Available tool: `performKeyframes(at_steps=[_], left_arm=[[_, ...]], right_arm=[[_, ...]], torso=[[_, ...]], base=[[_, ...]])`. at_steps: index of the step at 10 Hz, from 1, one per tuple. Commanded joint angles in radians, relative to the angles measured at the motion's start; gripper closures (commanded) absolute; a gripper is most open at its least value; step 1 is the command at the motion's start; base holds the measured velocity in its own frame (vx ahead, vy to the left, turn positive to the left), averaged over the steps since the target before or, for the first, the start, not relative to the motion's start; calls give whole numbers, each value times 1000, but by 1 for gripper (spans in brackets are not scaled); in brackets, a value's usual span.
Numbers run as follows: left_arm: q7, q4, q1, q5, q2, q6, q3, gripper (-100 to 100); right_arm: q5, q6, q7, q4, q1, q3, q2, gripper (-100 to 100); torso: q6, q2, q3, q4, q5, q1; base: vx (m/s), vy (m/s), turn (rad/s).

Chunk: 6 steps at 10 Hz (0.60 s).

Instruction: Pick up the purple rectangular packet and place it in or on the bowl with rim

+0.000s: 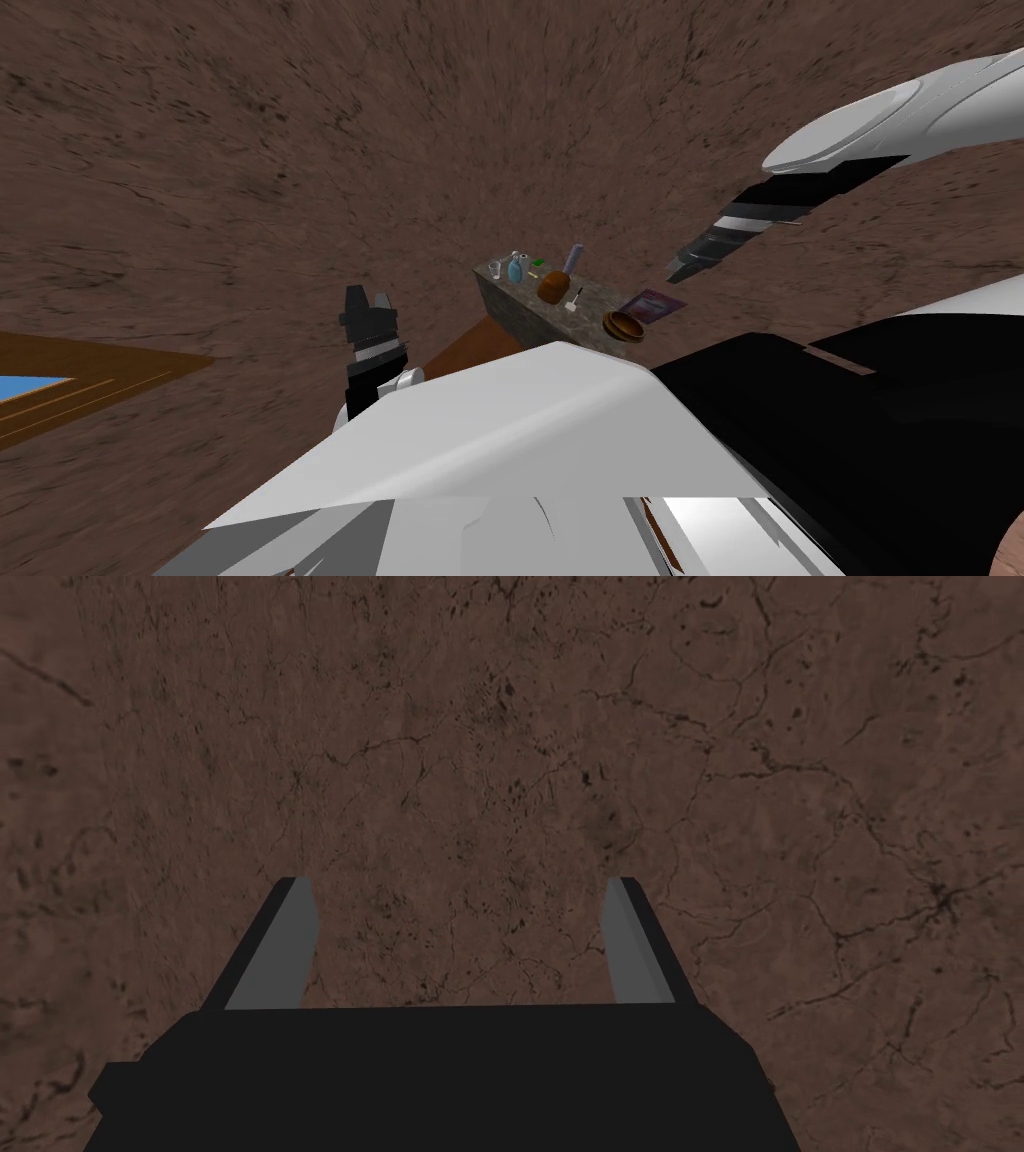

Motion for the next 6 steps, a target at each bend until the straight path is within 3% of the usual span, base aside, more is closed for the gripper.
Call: performKeyframes(at_steps=[1, 6], left_arm=[[0, 0, 0, 0, 0, 0, 0, 0], [0, 0, 0, 0, 0, 0, 0, 0]], right_arm=[[0, 0, 0, 0, 0, 0, 0, 0], [0, 1, 0, 0, 0, 0, 0, 0]], torso=[[0, 0, 0, 0, 0, 0], [0, 1, 1, 0, 0, 1]], base=[[0, 0, 0], [0, 0, 0]])
